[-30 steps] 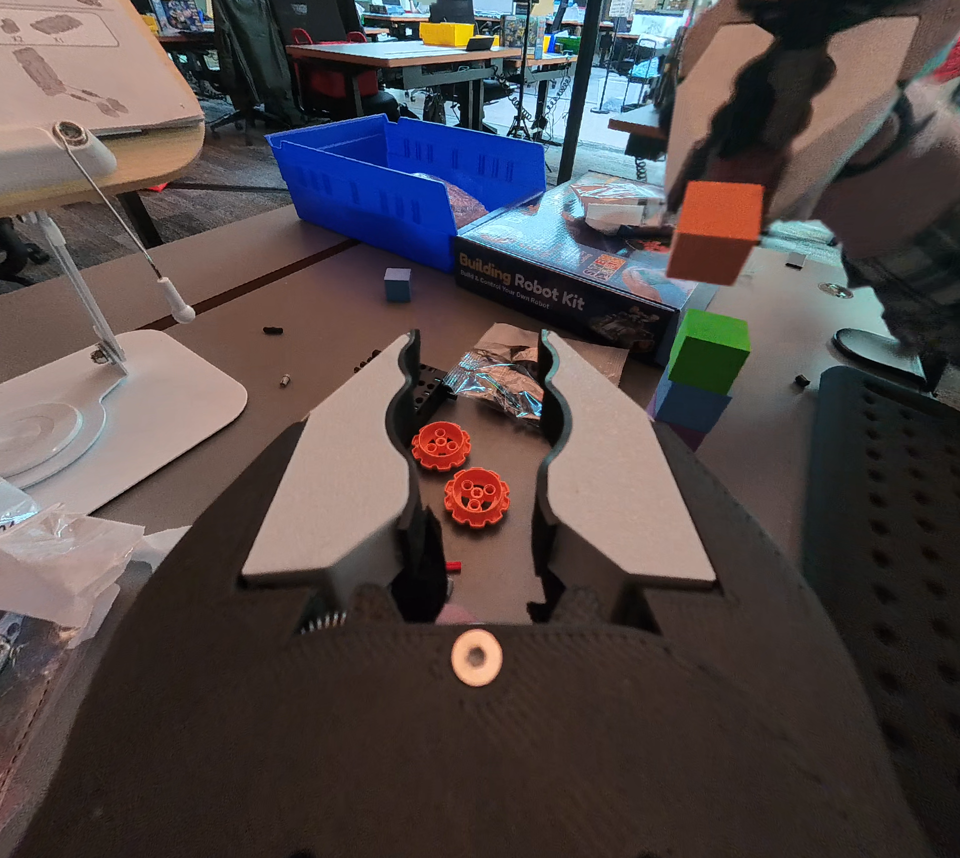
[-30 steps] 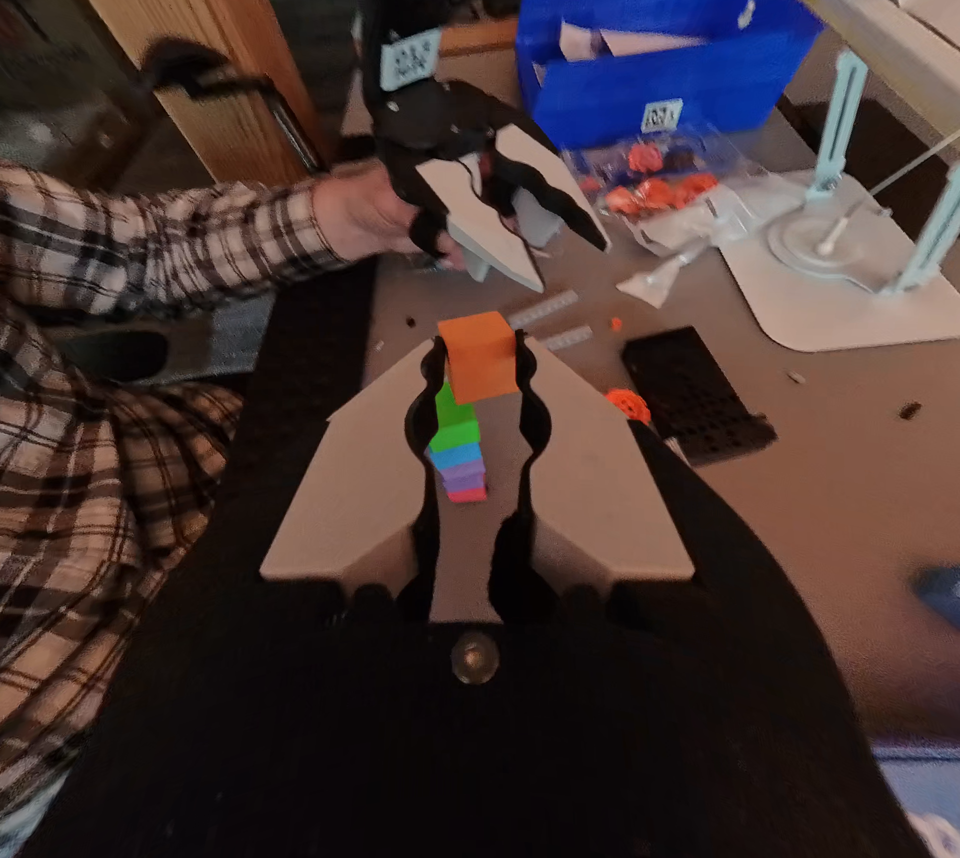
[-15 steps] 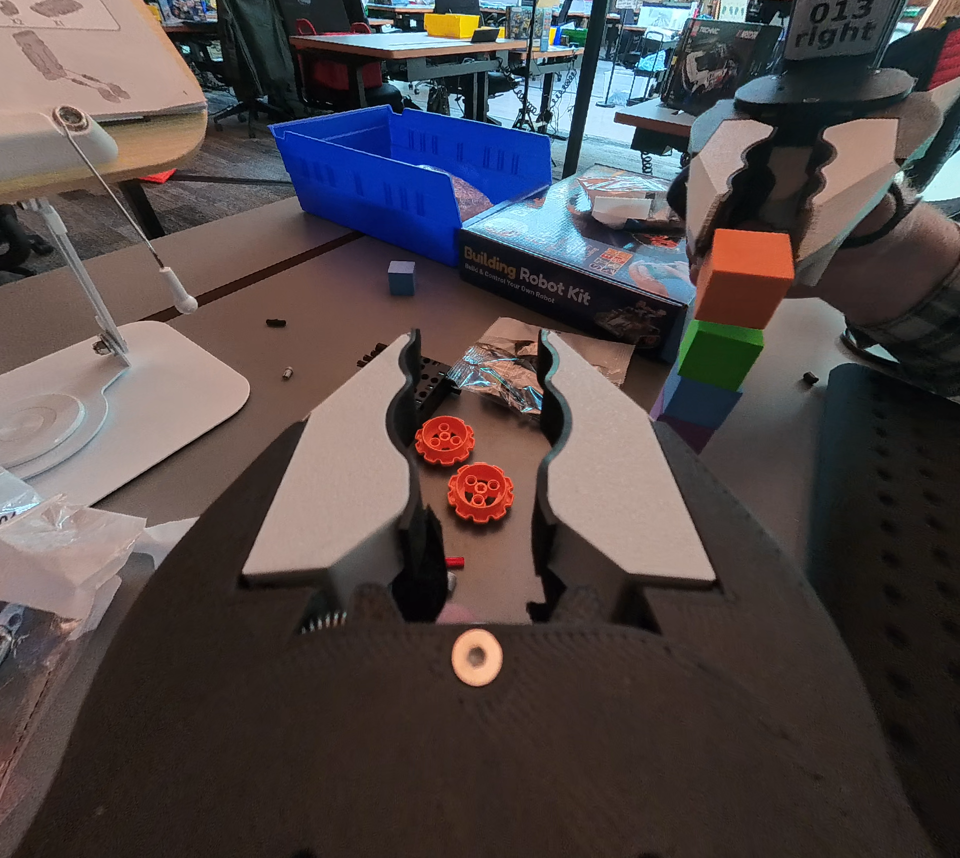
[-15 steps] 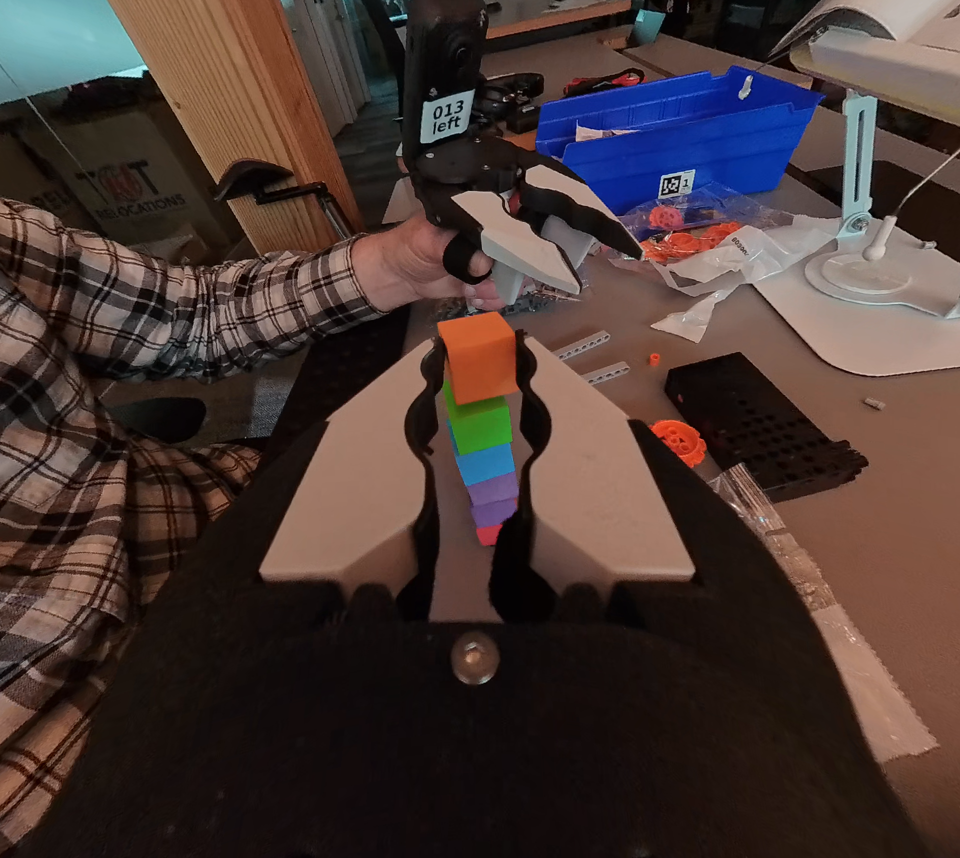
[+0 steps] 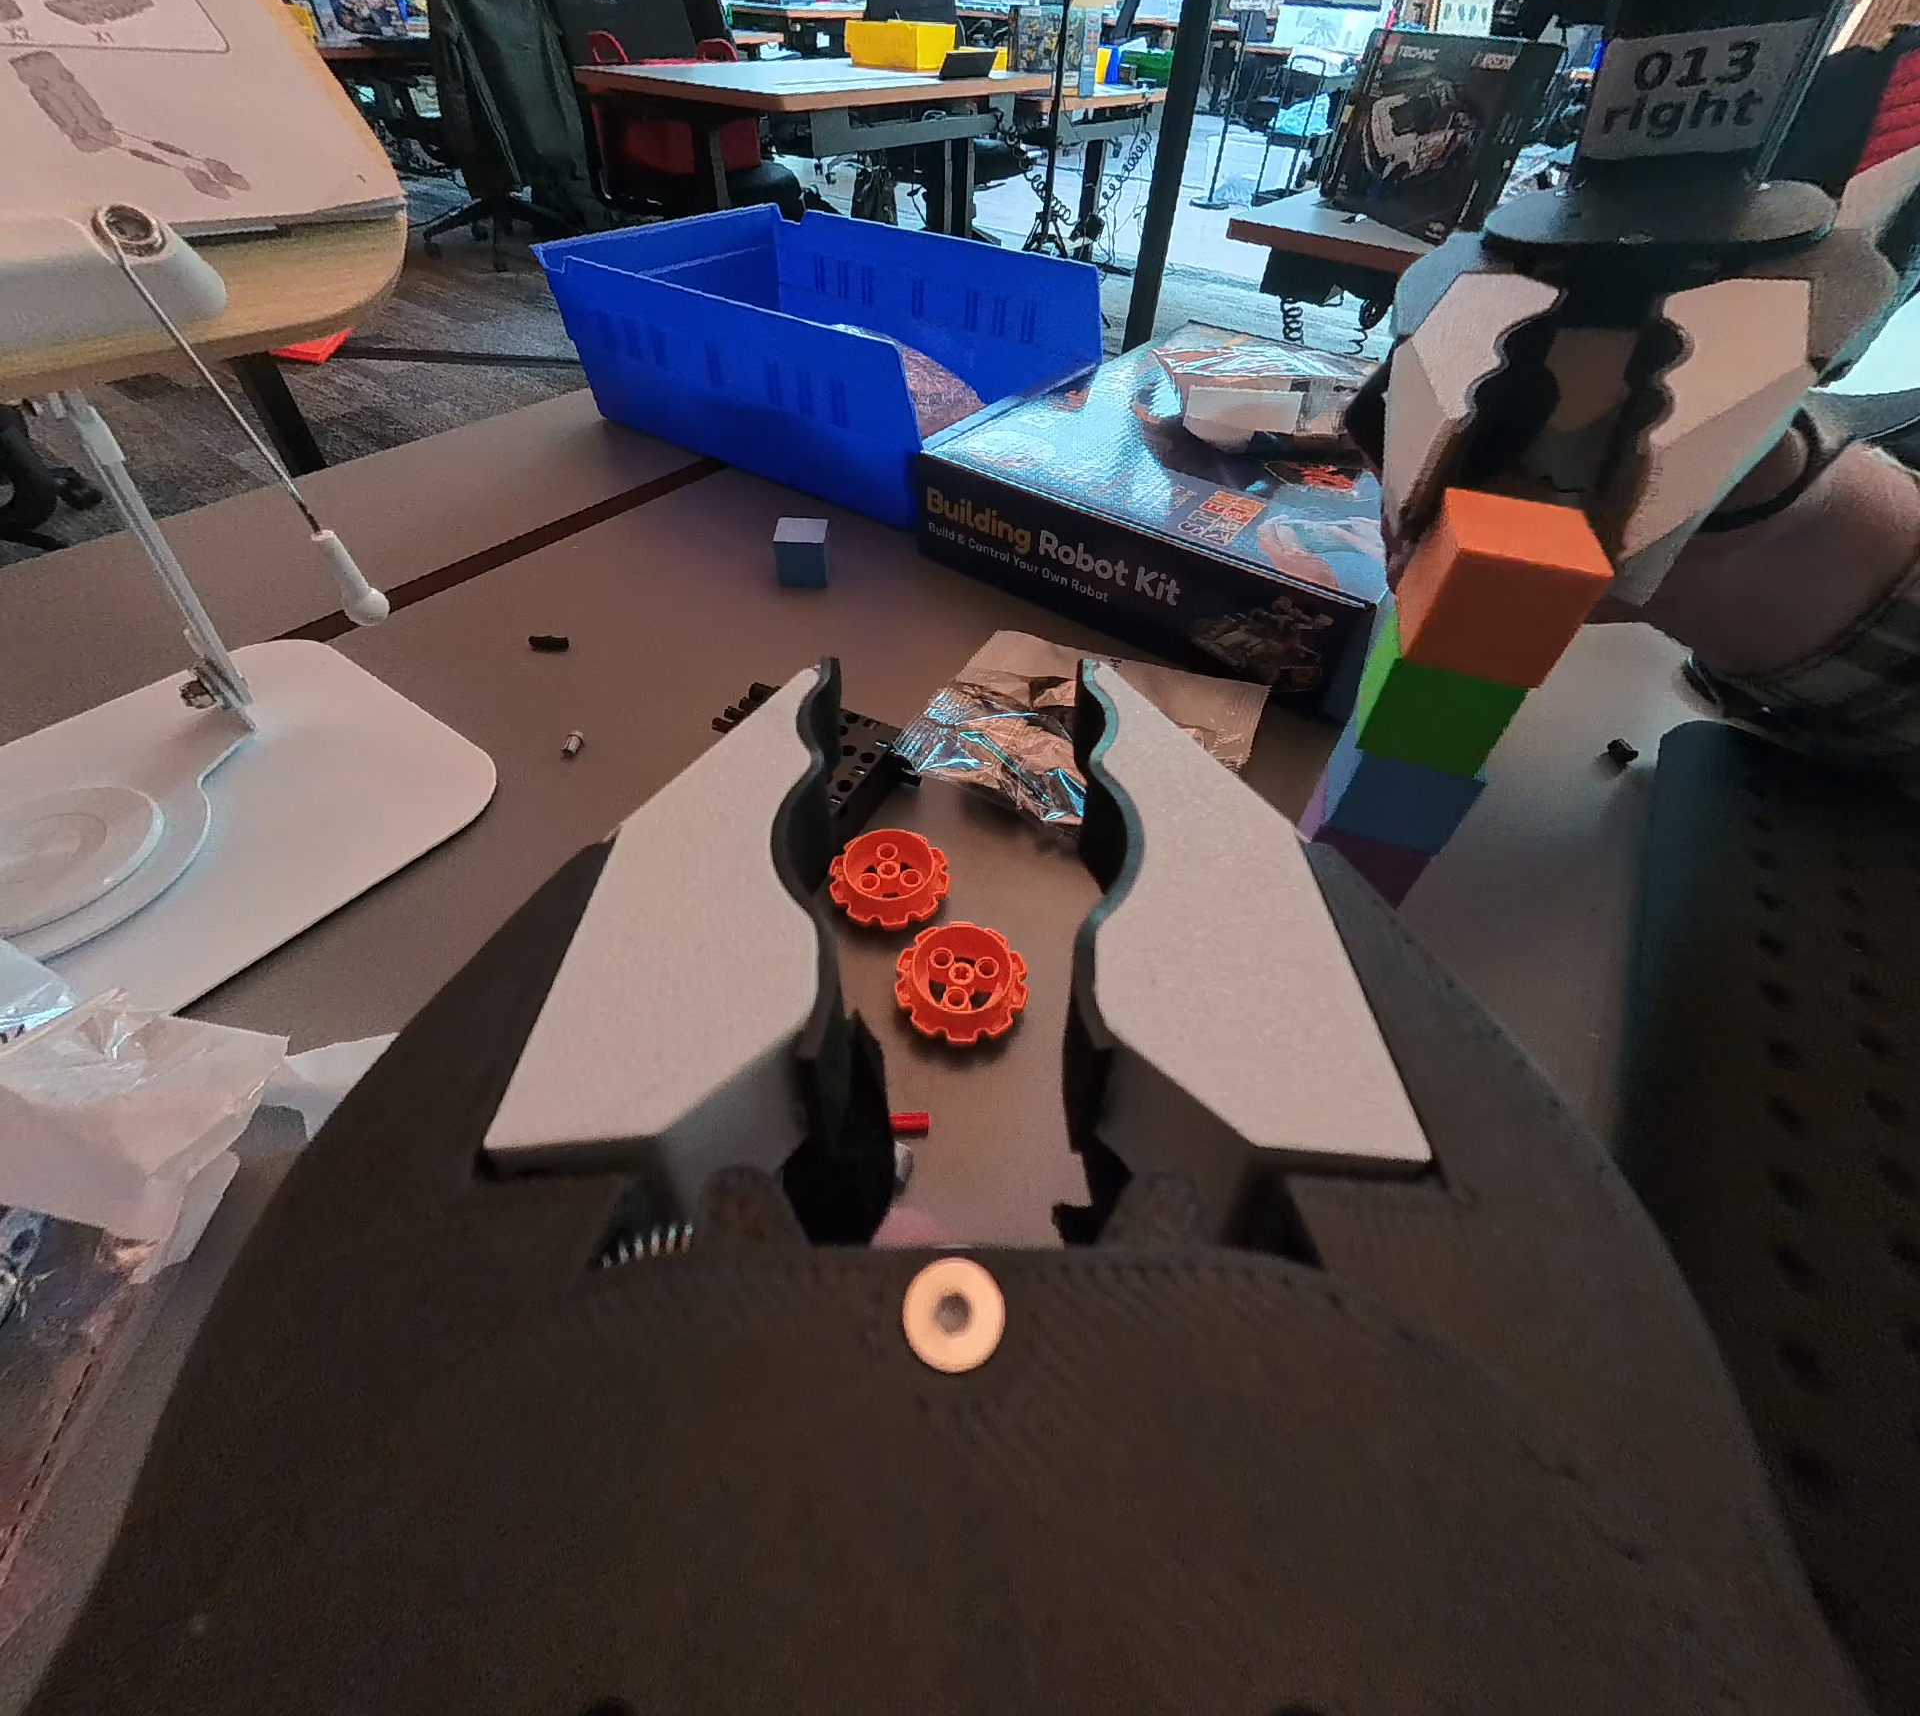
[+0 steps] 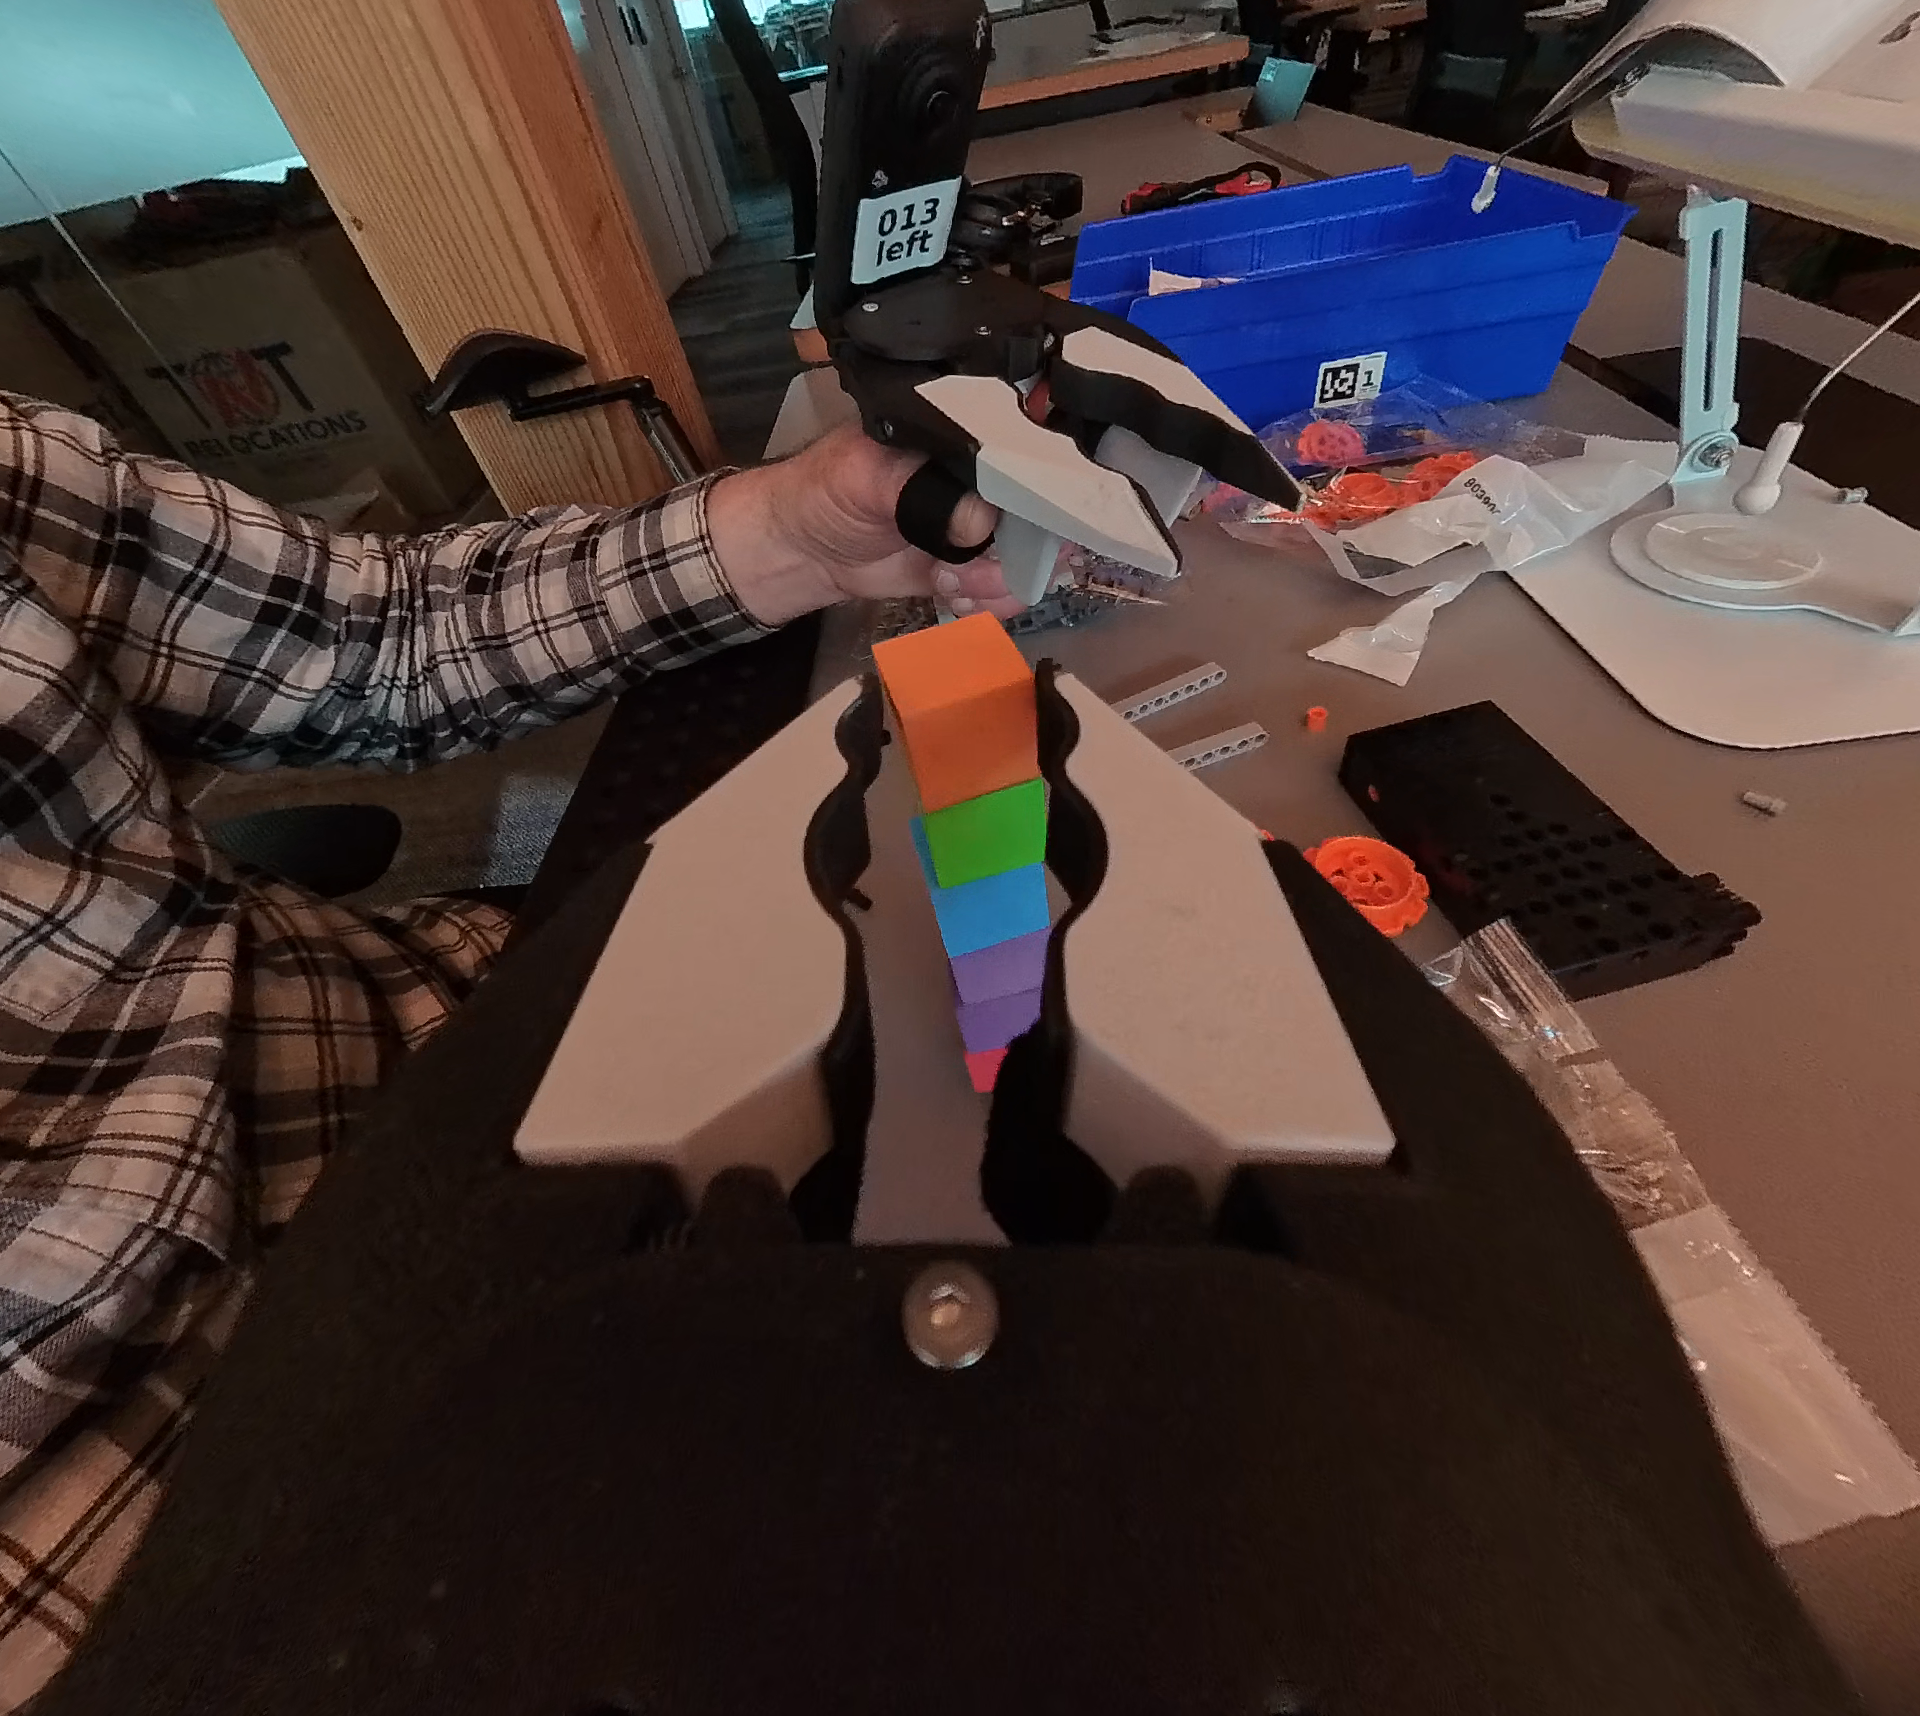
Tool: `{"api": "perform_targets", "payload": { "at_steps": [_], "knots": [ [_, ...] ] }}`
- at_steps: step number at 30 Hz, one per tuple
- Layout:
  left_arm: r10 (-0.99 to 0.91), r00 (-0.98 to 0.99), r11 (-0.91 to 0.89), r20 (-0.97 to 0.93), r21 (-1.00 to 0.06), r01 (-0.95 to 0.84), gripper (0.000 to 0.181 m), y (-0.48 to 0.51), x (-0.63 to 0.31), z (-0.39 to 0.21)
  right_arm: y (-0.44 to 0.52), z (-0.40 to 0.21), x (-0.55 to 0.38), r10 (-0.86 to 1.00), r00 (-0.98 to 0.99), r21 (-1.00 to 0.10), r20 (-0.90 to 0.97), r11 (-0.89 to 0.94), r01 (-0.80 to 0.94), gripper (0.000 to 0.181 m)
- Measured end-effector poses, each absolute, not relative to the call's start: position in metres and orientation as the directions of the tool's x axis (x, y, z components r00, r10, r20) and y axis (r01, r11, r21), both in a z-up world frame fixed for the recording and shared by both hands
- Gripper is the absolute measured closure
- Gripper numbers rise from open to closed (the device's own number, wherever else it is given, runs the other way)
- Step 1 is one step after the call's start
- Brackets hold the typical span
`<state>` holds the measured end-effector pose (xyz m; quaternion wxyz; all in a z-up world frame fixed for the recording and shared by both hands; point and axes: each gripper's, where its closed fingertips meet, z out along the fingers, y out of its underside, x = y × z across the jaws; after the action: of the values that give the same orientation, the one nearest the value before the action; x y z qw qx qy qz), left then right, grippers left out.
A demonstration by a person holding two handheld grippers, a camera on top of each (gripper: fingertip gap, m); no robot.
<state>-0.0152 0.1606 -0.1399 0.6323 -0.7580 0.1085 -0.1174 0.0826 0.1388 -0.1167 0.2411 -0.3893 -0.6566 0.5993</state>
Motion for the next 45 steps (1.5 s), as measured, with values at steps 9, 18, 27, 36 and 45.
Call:
{"api": "perform_targets", "payload": {
  "at_steps": [9, 18, 27, 36, 45],
  "knots": [
    [-0.308, 0.95, -0.167, 0.04, -0.986, -0.012, 0.139, 0.16, -0.017, -0.138, 0.153, -0.108, 0.089, 0.828, -0.542, -0.973, -0.143, -0.016, 0.231, 0.138],
    [-0.29, 0.957, -0.168, 0.029, -0.986, -0.021, 0.139, 0.161, -0.02, -0.139, 0.313, -0.139, 0.03, 0.987, -0.113, -0.706, 0.111, 0.159, 0.69, 0.132],
    [-0.289, 0.956, -0.181, 0.052, -0.984, -0.001, 0.139, 0.165, -0.024, -0.143, 0.407, -0.233, -0.014, 0.98, -0.015, -0.31, 0.197, 0.077, 0.948, 0.135],
    [-0.294, 0.953, -0.19, 0.074, -0.982, 0.017, 0.14, 0.166, -0.025, -0.145, 0.413, -0.258, -0.02, 0.977, -0.051, -0.187, 0.208, 0.091, 0.978, 0.154],
    [-0.27, 0.959, -0.184, 0.08, -0.982, 0.03, 0.14, 0.165, -0.029, -0.142, 0.299, -0.136, -0.008, 0.968, -0.247, -0.699, 0.04, 0.204, 0.686, 0.155]
  ]
}}
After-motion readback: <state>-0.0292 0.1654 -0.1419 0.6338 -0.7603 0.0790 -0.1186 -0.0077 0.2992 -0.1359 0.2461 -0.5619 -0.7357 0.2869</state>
